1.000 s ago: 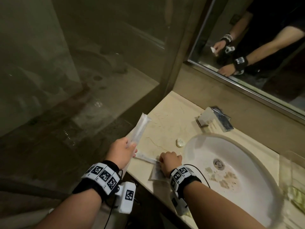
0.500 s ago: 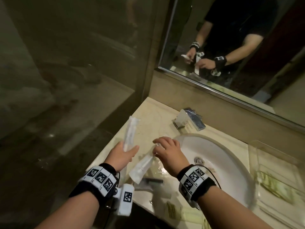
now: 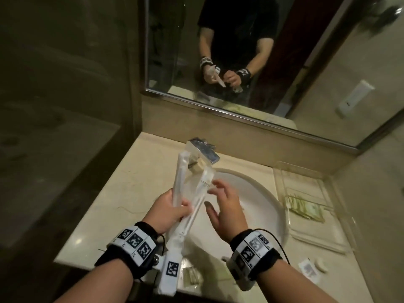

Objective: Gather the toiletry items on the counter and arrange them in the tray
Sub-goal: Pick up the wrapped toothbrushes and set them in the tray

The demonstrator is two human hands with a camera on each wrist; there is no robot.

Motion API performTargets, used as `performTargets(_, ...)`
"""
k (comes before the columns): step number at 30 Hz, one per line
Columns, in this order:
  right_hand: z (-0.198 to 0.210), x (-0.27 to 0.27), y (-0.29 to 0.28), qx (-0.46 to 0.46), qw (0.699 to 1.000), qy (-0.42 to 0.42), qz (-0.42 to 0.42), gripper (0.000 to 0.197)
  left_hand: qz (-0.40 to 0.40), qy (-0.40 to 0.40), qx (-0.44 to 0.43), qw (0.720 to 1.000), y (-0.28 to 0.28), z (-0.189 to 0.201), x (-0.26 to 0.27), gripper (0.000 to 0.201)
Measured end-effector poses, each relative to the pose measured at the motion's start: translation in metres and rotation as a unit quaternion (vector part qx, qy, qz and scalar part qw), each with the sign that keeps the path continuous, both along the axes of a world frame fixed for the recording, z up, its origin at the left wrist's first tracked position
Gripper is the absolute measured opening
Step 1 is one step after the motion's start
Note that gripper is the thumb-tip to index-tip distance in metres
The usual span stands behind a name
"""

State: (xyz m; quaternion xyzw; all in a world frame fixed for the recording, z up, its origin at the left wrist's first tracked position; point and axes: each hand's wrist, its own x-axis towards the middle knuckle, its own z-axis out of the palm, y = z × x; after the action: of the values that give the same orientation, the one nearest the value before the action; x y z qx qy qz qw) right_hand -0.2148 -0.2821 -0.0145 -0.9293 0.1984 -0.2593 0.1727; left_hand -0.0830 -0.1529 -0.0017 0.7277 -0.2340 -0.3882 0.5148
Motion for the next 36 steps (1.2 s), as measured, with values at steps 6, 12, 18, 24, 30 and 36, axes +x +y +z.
performTargets(6,0.013,-0.026,-0.027,0.660,0.721,-0.156,-0.145,0.023,-0.058,-0.011,-0.017,0.998,-0.038,0.006,-0.037,0.018)
performTargets(12,0.012,-0.056,-0.057,0.639,0.735,-0.175,-0.148,0.010,-0.118,-0.016,-0.001,0.993,-0.070,0.005,-0.069,0.017)
performTargets(18,0.015,-0.084,-0.082,0.629,0.734,-0.209,-0.153,0.013,-0.120,0.010,0.013,0.993,-0.106,0.019,-0.098,0.035)
performTargets(24,0.019,-0.115,-0.114,0.648,0.697,-0.261,-0.159,0.008,-0.162,-0.028,0.005,0.986,-0.148,0.023,-0.124,0.019)
performTargets(30,0.020,-0.156,-0.148,0.685,0.639,-0.311,-0.161,0.008,-0.184,-0.026,0.021,0.982,-0.195,0.020,-0.156,0.017)
performTargets(36,0.014,-0.185,-0.179,0.695,0.617,-0.337,-0.153,0.011,-0.217,-0.056,0.042,0.974,-0.236,0.017,-0.186,0.017)
